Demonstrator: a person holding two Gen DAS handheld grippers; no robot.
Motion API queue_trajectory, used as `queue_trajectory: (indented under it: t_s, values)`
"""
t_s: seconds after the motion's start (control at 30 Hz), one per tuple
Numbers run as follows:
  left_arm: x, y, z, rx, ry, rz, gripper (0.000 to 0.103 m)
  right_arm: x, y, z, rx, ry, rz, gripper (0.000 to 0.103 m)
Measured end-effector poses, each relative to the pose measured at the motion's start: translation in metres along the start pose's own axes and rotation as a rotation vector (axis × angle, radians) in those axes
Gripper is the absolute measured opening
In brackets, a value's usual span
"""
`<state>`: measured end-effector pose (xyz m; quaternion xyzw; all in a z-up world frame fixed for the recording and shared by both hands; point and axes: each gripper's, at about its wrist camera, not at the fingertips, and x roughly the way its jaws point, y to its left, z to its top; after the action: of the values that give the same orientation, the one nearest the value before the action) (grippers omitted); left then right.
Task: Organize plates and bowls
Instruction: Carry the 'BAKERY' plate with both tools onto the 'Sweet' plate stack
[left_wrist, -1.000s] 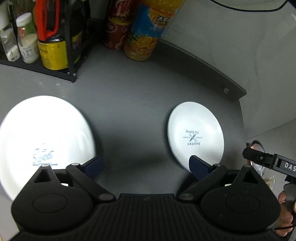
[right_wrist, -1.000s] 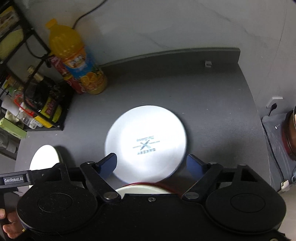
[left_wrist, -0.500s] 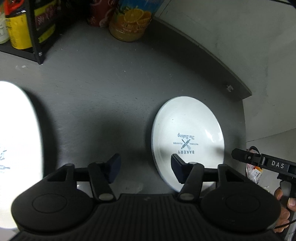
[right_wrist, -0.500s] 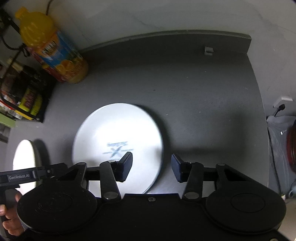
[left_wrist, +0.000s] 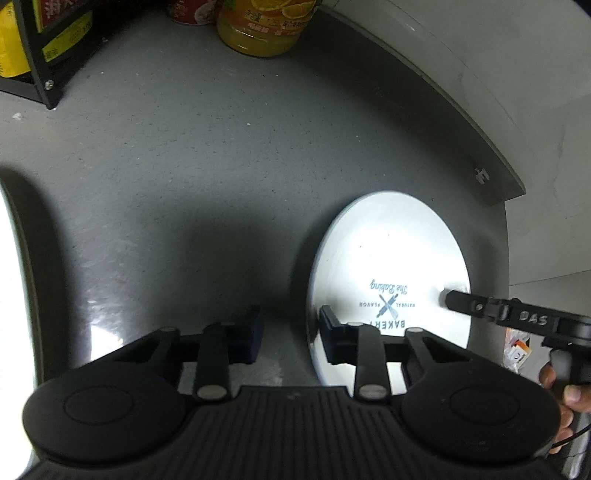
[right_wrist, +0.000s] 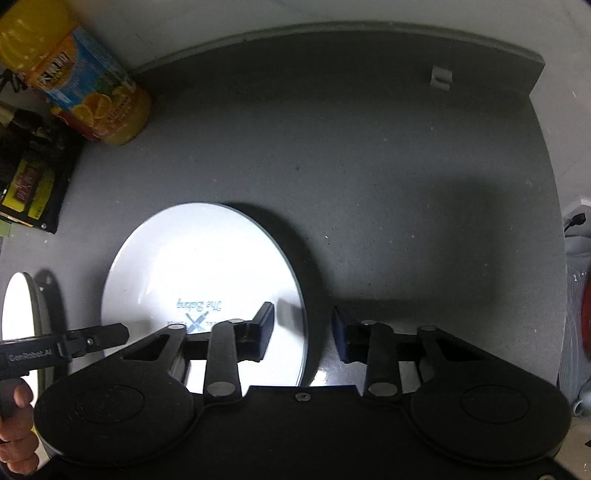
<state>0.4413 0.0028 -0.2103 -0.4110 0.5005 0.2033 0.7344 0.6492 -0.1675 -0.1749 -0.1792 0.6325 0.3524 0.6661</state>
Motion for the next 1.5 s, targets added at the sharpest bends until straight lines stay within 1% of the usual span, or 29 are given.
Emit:
queue_trajectory:
  t_s: [0.07,0.17,0.23,0.33,0.47,0.53,0.67,0.77,0.87,1.0,1.23,1.4,1.5]
  values:
    - [0.003,-0.002,0.002,0.007,0.012,-0.006,0.024,0.004,-0.001,-0.002,-0.003,0.012,0.013,0.026]
    - [0.009,-0.001,0.007,-0.007,0.054,-0.032,0.023,0.007,-0.001,-0.004,-0.005,0.019,0.043,0.021]
    - [0.011,-0.003,0.008,0.007,0.062,-0.040,0.020,0.009,-0.002,-0.004,0.008,0.027,0.061,0.020]
    - [0.016,-0.007,0.008,0.017,0.081,-0.052,0.011,0.010,-0.003,-0.004,-0.009,0.024,0.072,0.019]
    - [0.018,-0.013,0.006,0.022,0.077,-0.037,0.010,0.008,-0.005,-0.007,-0.014,0.005,0.077,0.017]
    - [0.019,-0.012,0.007,0.013,0.090,-0.046,0.010,0.003,-0.005,-0.009,-0.031,-0.014,0.076,0.016]
    - [0.006,-0.014,0.010,0.039,0.056,-0.063,0.011,-0.012,-0.002,-0.011,-0.041,-0.048,0.102,0.013]
    - [-0.006,-0.015,0.014,0.046,0.031,-0.075,0.010,-0.026,-0.003,-0.011,-0.022,-0.070,0.133,0.012]
    - [-0.022,-0.017,0.018,0.062,-0.004,-0.079,0.010,-0.040,0.003,-0.012,-0.042,-0.103,0.145,0.011]
    - [-0.039,-0.017,0.022,0.075,-0.028,-0.089,0.011,-0.057,0.011,-0.016,-0.062,-0.143,0.150,0.011]
    - [-0.070,-0.013,0.024,0.099,-0.060,-0.096,0.011,-0.077,0.029,-0.021,-0.055,-0.194,0.171,0.011]
    - [-0.083,-0.007,0.023,0.115,-0.059,-0.106,0.011,-0.088,0.044,-0.025,-0.045,-0.216,0.179,0.011]
    - [-0.093,0.000,0.022,0.124,-0.063,-0.105,0.011,-0.091,0.059,-0.028,-0.043,-0.225,0.182,0.011]
